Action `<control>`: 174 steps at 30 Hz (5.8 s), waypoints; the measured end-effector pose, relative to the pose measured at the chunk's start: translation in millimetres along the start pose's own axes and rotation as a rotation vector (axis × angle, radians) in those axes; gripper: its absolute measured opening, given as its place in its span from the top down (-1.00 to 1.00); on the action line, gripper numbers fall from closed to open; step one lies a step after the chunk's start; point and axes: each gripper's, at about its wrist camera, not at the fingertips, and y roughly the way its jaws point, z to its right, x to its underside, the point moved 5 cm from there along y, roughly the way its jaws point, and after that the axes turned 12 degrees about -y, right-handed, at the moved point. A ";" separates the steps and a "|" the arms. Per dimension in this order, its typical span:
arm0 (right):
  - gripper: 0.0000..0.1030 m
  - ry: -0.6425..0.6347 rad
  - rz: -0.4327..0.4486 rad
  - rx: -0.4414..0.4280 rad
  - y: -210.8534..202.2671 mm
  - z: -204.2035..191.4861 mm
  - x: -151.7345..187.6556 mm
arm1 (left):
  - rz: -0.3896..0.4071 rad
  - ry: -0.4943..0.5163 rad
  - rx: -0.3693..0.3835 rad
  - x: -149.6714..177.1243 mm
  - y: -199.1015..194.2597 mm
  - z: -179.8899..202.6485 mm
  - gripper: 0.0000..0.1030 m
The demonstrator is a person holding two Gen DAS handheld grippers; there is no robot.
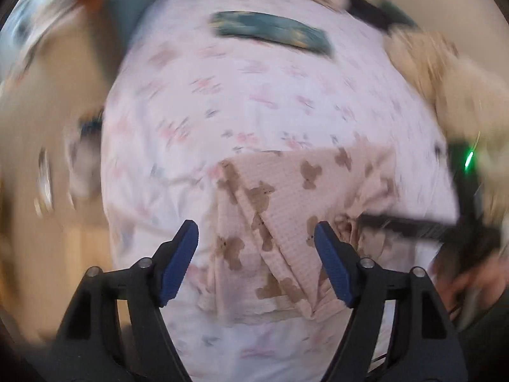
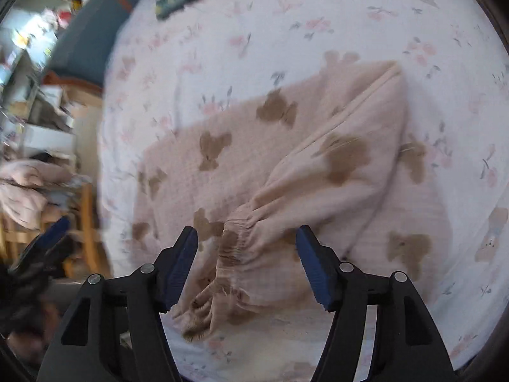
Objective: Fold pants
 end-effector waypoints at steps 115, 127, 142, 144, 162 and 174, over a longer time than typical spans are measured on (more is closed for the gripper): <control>0.95 -0.206 0.054 -0.042 -4.3 138.3 -67.1 | -0.186 0.239 -0.047 -79.9 147.6 41.1 0.95; 0.96 -0.304 0.344 0.053 -76.5 134.4 -84.0 | 0.099 0.413 0.050 -116.8 103.3 78.2 0.95; 0.95 -0.546 0.258 0.111 -126.7 76.4 11.1 | 0.065 0.771 0.025 -29.0 20.4 84.3 0.94; 0.95 -0.554 0.231 0.116 -125.6 75.3 25.1 | 0.038 0.837 0.016 -11.1 15.0 81.0 0.94; 0.64 -0.616 0.019 0.151 -111.4 49.9 99.0 | -0.211 0.753 0.002 36.2 23.6 50.9 -0.03; 0.68 -0.501 -0.057 0.258 -14.9 25.3 87.4 | -0.237 0.524 -0.092 83.0 121.1 69.7 -0.07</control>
